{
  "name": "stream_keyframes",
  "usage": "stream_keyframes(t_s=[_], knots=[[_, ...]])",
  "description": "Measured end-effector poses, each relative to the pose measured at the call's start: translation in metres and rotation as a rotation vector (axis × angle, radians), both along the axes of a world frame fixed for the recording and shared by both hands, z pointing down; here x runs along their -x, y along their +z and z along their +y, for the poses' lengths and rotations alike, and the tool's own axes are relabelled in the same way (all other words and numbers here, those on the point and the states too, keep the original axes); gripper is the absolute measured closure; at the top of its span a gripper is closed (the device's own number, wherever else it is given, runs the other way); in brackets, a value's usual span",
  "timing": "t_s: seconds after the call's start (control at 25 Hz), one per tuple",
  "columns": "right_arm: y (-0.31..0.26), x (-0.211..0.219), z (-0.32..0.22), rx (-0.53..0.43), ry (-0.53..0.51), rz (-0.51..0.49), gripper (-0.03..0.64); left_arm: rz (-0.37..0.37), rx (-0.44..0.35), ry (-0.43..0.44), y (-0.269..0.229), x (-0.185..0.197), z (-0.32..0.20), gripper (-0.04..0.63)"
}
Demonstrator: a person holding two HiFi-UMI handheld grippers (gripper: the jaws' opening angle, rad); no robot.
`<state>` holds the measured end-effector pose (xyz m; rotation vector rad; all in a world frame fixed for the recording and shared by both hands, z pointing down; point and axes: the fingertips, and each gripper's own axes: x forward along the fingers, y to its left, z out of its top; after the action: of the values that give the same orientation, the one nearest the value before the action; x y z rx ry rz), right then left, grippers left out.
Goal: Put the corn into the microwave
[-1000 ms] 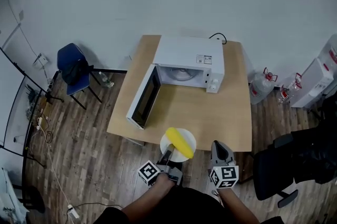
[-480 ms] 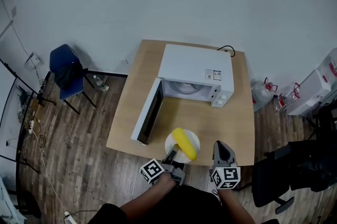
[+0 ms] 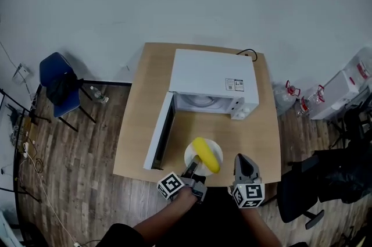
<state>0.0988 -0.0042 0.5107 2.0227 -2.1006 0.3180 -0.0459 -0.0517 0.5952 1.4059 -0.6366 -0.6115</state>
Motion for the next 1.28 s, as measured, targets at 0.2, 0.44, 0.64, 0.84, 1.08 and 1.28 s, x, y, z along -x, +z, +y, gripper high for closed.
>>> stream_keyframes(t_s=[0.2,0.44,0.64,0.84,1.08,1.28], knots=[[0.004,-0.009,-0.015,0.004,0.012,-0.013,0.557,-0.024,-0.006,-0.003,0.003,-0.005,-0.017,0.575],[0.006,-0.005,-0.038,-0.009,-0.016,-0.025,0.557,-0.038,0.007,-0.037,0.008,-0.008,-0.048,0.575],[0.011,-0.010,-0.067,0.005,-0.050,-0.029,0.557,0.003,-0.024,-0.073,0.007,-0.015,-0.080,0.575],[0.016,-0.024,-0.101,0.012,-0.065,-0.035,0.557,0.008,0.002,-0.114,0.020,-0.023,-0.111,0.575],[0.035,-0.039,-0.126,0.054,-0.073,-0.055,0.557,-0.034,0.036,-0.130,0.050,-0.030,-0.141,0.575],[0.051,-0.052,-0.154,0.083,-0.089,-0.057,0.557,-0.006,0.014,-0.164,0.066,-0.040,-0.172,0.575]])
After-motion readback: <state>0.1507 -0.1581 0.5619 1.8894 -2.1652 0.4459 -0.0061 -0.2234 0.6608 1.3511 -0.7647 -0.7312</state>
